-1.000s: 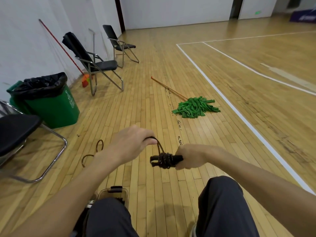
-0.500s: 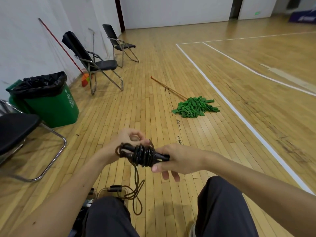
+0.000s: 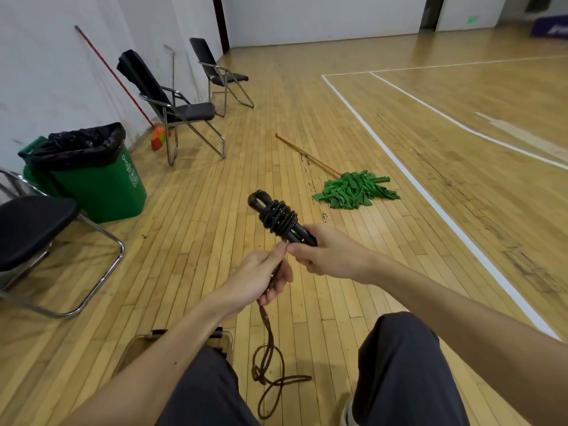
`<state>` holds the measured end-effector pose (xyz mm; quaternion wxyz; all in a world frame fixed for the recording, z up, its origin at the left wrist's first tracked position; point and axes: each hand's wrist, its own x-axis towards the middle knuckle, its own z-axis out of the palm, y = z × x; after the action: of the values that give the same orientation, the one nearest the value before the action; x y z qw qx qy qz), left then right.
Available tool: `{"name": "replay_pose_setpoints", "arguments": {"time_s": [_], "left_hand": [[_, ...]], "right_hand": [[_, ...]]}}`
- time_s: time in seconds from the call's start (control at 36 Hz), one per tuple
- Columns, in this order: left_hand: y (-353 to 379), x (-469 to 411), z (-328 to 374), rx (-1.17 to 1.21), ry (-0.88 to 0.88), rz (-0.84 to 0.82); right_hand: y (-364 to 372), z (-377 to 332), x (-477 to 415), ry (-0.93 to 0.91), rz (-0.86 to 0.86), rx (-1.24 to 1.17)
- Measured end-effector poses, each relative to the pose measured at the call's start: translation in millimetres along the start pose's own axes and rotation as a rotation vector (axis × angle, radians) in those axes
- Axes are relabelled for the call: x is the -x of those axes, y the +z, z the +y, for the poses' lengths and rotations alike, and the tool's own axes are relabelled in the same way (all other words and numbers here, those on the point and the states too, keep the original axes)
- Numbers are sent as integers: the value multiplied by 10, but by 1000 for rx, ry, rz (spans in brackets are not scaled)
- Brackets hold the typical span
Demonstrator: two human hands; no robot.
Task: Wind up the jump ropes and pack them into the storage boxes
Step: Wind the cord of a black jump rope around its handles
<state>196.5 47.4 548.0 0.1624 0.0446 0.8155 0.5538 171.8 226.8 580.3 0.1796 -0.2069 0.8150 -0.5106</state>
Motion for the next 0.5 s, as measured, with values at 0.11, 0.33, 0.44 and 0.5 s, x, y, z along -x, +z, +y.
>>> {"name": "replay_pose_setpoints", "arguments": {"time_s": [0.11,0.33,0.44,0.5], "left_hand": [[49,-6,13,-24,-15,2],[-69,46,67,-614,85,-106],[-133,34,259,-913,190,-3],[-181,11,353,-1035,270,64]], "right_hand": [[-25,85,-84,39,79,206],[-214,409,-153,317,112,352],[-107,484,-125,389,-80,565],[-55,452,-106,409,-209,604]]}}
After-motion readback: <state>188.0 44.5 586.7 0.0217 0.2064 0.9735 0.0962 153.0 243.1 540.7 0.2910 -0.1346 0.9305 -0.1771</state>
